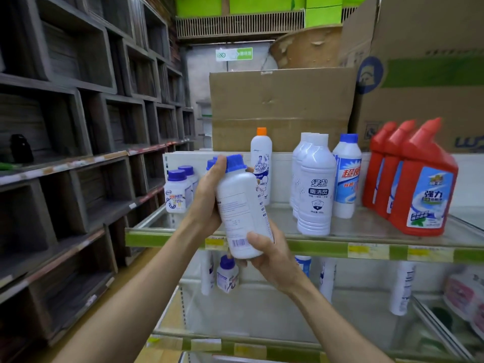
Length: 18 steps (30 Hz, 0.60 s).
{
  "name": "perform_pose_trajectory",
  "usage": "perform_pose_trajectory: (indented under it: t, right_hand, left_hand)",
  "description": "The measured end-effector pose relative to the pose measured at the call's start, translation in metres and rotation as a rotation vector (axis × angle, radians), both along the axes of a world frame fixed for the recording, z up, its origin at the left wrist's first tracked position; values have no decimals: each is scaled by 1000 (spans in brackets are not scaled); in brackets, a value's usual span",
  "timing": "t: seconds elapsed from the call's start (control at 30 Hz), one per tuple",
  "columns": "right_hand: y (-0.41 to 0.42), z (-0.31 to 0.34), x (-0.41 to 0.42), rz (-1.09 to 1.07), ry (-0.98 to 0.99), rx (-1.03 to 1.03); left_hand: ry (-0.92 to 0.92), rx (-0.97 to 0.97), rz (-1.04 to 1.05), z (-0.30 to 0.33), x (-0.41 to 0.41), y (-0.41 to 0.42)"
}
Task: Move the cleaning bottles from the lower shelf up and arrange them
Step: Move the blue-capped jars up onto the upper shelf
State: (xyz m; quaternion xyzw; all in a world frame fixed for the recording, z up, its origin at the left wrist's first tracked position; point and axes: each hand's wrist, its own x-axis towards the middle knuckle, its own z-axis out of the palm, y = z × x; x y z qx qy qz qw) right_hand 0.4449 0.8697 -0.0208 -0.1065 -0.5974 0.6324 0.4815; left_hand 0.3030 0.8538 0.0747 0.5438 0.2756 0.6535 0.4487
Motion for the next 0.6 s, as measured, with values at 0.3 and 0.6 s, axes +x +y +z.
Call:
perform_pose_trajectory:
  t: [0.3,0.6]
  right_hand:
    - [12,0,-5,-38,37,32]
    - [15,-2,-28,-368,91,219]
  left_hand:
    - [-120,-38,288,3,-5,19]
    - [-152,-37,478,11,-1,30]
